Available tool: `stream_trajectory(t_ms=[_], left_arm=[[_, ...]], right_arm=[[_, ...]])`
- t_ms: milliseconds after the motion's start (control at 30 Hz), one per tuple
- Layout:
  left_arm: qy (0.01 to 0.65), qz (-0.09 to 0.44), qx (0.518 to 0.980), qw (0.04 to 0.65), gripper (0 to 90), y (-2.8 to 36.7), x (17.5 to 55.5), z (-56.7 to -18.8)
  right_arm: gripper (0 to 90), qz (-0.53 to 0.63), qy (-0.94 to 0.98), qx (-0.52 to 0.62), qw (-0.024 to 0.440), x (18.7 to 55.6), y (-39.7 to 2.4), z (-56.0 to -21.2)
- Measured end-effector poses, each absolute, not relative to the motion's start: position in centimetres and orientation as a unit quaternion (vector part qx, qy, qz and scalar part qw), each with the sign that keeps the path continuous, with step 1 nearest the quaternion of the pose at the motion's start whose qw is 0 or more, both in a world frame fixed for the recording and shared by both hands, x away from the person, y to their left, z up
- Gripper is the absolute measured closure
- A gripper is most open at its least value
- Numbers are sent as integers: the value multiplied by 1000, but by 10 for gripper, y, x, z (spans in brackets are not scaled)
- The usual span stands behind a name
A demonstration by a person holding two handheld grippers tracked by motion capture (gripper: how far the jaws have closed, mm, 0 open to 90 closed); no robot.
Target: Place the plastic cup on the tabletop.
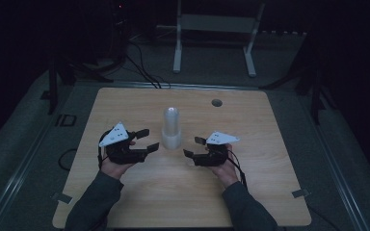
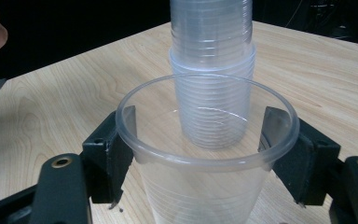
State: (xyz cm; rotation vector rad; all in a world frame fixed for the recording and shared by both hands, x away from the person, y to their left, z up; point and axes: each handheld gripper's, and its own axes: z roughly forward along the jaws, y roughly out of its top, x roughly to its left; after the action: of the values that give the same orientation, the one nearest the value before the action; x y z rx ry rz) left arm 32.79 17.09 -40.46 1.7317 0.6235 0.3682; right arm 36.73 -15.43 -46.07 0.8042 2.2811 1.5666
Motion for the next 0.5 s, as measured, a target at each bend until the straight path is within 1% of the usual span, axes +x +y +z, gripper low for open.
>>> stream_trajectory(t_ms=[500], left_arm=[[268,160,743,592,324,172,327,-404]], right_arm=[[273,539,785,279,127,371,-151,-467]])
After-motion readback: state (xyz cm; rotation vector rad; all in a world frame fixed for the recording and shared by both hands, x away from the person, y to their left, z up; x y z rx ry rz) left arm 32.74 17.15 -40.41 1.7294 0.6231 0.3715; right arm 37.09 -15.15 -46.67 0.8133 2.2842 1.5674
